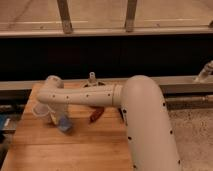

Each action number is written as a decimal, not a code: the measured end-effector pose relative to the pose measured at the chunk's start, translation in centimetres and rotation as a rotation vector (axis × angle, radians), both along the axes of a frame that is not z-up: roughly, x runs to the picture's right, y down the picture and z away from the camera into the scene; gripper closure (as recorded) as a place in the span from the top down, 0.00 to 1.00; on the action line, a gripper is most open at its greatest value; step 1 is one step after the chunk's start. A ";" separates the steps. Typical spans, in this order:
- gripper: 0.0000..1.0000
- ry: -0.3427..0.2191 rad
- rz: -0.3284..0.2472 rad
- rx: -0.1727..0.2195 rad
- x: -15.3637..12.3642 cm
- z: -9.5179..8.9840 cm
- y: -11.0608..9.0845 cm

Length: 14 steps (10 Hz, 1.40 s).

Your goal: Wipe the white sponge on the table

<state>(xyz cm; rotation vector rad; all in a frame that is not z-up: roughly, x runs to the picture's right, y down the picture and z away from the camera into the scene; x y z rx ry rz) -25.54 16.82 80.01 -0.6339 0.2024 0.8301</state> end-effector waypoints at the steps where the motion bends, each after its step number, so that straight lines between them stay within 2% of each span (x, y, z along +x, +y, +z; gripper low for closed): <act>1: 0.00 -0.010 -0.004 -0.006 -0.4 -0.8 1.0; 3: 0.00 0.005 -0.008 -0.044 0.7 -1.7 3.7; 5: 0.00 0.071 0.004 -0.077 4.8 -1.5 5.7; 6: 0.00 0.100 0.021 -0.084 6.5 -1.2 5.8; 8: 0.00 0.148 0.055 -0.082 9.4 0.1 4.6; 10: 0.00 0.166 0.079 -0.073 10.7 1.9 2.5; 12: 0.00 0.171 0.085 -0.064 10.0 4.1 0.2; 14: 0.00 0.151 0.074 -0.055 7.6 5.2 -1.0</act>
